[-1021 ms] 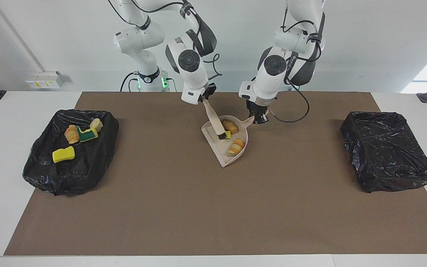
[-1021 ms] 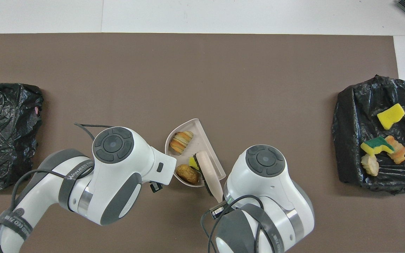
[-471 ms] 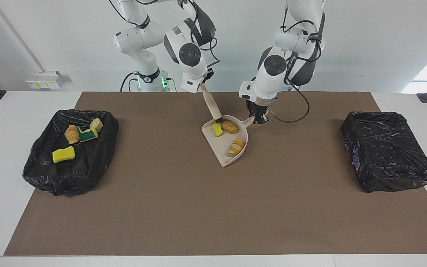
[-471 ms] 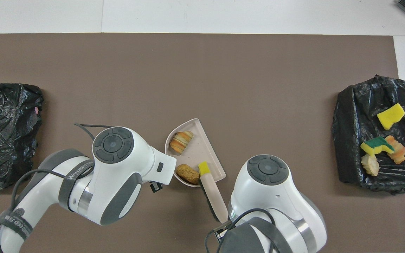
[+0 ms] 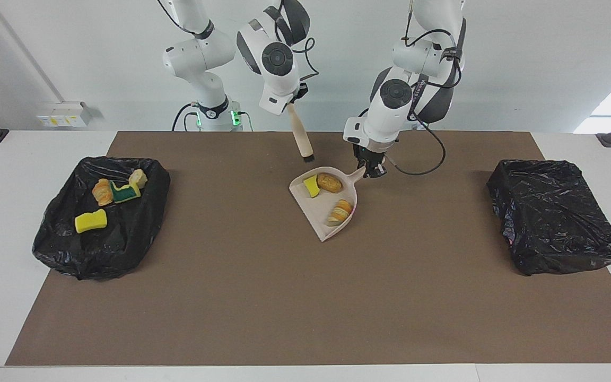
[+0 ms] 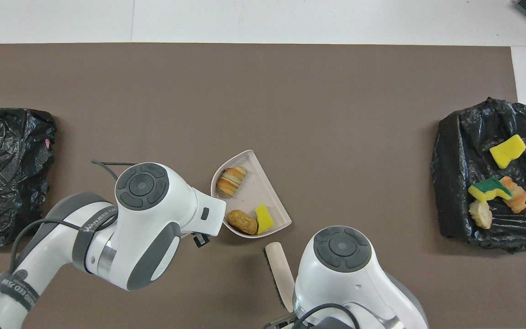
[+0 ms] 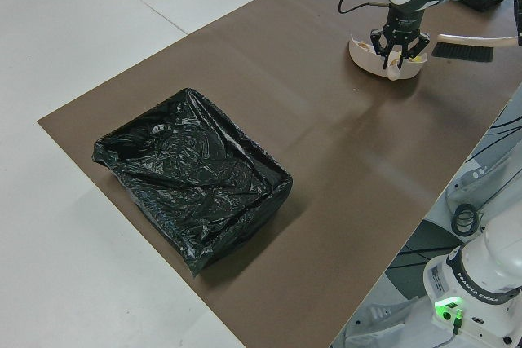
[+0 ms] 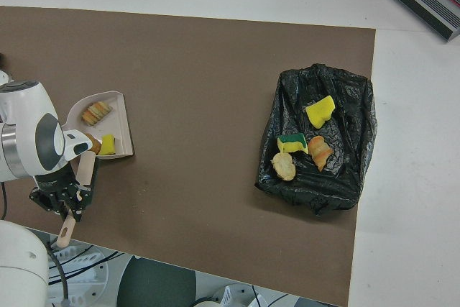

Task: Sweep and dump trash in bin
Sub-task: 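Carry the dustpan toward the trash bag with the left gripper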

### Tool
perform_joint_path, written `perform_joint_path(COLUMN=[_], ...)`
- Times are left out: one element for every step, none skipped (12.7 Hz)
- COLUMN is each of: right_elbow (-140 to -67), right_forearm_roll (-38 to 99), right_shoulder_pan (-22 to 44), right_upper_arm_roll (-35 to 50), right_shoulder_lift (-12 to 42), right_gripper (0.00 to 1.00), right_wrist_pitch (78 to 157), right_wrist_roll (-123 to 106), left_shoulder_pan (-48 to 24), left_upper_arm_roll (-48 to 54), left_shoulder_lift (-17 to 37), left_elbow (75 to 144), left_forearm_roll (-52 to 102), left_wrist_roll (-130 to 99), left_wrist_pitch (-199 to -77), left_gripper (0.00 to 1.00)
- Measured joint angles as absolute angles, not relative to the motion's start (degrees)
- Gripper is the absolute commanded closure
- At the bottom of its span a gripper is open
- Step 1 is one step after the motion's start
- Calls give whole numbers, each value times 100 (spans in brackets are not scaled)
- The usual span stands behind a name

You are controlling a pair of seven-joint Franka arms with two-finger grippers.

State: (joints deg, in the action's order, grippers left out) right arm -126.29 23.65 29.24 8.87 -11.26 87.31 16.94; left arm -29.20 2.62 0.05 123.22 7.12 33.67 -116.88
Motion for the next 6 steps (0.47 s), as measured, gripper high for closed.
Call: perform_joint_path(right_elbow=[-12683, -12720, -12748, -12769, -12802, -12855], right_forearm_roll=[2365, 2366, 2367, 2367, 2368, 2369], right_shoulder_pan=[2933, 2976, 3049, 3123, 3222, 3345], right_upper_arm_roll=[886, 885, 887, 889, 890, 891], right_shoulder_lift=[-1142, -1145, -1147, -1148, -1148, -1145], right_gripper=[100, 100, 100, 100, 100, 100], right_wrist_pitch=[8888, 9068, 9237, 9387, 9582, 9837], right_wrist_roll=[1909, 2163, 2424, 2615, 2772, 2905], left_shoulder_pan=[-2789, -2601, -2378, -2167, -1965, -1790], left_upper_arm_roll=[247, 231, 212, 199, 190, 181], left_shoulder_lift=[2, -5, -25, -60, -103, -138], left_elbow=[12292, 12221, 12122, 12029, 11939, 11830], left_forearm_roll=[712, 712, 712, 712, 712, 712], left_wrist_roll=[3336, 3335, 3341, 3350, 3378, 3416], left_wrist_pitch=[-11724, -11730, -11728, -11708, -11655, -11534], left_gripper=[100, 100, 100, 100, 100, 100])
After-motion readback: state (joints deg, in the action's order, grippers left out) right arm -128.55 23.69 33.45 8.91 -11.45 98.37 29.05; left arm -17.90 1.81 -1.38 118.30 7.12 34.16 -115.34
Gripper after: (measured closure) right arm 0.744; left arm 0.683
